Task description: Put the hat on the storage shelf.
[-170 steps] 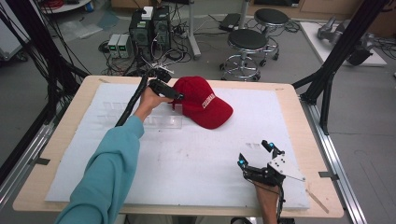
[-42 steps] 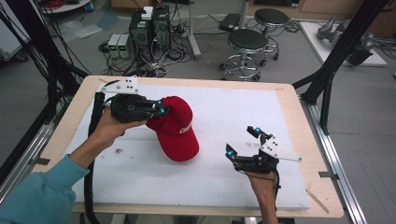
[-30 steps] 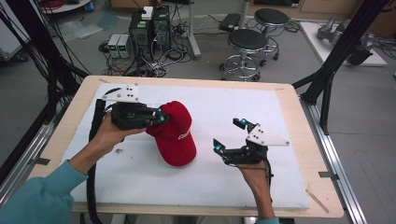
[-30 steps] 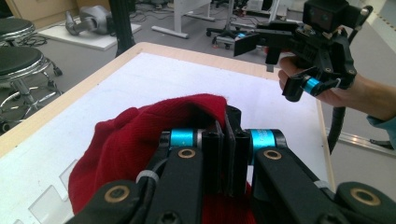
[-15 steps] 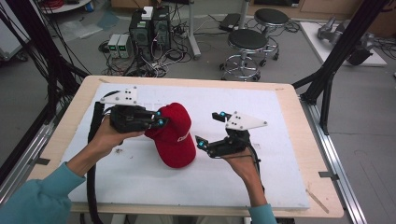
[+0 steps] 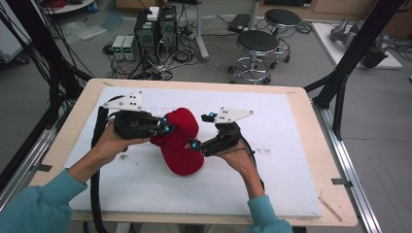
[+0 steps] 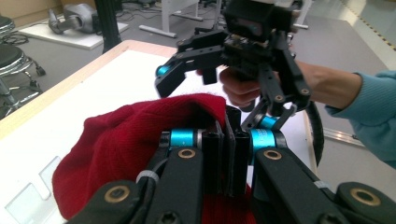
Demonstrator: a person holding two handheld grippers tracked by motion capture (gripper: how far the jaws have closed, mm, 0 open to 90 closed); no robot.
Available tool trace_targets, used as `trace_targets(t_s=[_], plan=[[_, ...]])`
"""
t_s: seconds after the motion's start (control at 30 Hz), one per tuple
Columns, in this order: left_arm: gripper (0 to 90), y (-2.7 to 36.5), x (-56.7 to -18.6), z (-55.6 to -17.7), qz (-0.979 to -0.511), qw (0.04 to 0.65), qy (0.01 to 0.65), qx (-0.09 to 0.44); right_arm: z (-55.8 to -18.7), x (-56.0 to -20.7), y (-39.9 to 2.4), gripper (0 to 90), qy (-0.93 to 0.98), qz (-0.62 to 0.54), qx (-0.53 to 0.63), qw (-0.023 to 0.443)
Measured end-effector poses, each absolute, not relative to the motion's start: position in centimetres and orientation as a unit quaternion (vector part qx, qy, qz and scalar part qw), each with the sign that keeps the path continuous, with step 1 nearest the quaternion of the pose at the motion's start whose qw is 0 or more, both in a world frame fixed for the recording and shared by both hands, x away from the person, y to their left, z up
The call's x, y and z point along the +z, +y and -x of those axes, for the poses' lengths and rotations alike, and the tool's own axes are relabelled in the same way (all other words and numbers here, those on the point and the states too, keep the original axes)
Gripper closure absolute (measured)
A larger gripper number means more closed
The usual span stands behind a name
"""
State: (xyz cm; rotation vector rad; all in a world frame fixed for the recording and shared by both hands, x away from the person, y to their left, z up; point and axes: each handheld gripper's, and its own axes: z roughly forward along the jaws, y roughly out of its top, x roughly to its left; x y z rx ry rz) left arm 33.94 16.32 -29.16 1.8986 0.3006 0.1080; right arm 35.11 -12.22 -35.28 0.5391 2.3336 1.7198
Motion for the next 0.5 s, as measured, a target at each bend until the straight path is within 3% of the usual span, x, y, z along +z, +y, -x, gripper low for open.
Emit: trace_targets(t_s=[0.3,0.4,0.5], plan=[[87.1,16.5,-29.2,-33.9,-0.811,0.57,0.123,0.046,-36.7,-35.1,-12.1,6.4,0.78,-0.175,0.599,0.051],[87.1,16.6,-29.2,-33.8,-0.812,0.569,0.12,0.045,-36.9,-35.1,-12.3,13.0,0.779,-0.176,0.6,0.031],[87.1,16.6,-29.2,-33.9,-0.812,0.569,0.119,0.045,-37.1,-35.4,-12.3,14.1,0.784,-0.176,0.595,0.024]])
